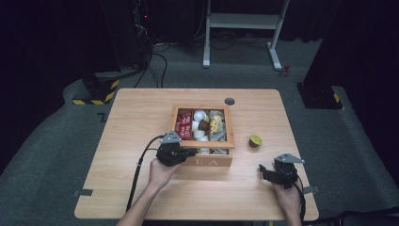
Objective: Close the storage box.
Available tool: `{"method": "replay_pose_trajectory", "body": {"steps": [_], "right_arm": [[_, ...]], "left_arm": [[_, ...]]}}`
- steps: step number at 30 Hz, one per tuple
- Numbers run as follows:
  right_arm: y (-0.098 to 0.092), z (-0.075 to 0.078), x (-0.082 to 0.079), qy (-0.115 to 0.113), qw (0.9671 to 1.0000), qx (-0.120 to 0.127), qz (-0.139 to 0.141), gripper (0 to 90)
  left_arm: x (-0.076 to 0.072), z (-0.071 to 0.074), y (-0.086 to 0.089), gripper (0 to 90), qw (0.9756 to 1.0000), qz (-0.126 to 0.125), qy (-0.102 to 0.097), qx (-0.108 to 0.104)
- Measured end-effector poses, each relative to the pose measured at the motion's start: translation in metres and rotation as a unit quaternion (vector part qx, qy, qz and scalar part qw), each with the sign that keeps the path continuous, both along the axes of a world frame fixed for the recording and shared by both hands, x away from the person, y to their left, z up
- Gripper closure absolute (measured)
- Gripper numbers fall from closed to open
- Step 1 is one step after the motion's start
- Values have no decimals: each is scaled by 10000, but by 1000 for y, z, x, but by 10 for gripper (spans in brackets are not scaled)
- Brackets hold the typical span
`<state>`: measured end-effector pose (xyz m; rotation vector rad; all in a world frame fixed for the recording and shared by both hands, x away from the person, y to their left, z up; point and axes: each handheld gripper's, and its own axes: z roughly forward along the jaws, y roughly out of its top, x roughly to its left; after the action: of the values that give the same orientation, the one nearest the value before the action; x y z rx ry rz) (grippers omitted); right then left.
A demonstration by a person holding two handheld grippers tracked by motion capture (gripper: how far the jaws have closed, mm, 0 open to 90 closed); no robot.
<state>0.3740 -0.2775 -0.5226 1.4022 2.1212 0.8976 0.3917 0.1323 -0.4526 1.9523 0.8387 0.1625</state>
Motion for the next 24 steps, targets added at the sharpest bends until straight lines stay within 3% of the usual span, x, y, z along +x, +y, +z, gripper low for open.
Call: {"method": "replay_pose_trajectory", "body": {"steps": [8,12,24], "right_arm": [[0,0,0,0,10000,1,-11,294],[0,0,0,0,10000,0,-11,294],[0,0,0,-1,10000,-2,-14,292]], "left_arm": [[-2,-10,-1,894,9999,-16,134,64],[-2,-12,-1,894,10000,-27,59,57],[-7,-23,-3,887,9997,-89,173,145]]}}
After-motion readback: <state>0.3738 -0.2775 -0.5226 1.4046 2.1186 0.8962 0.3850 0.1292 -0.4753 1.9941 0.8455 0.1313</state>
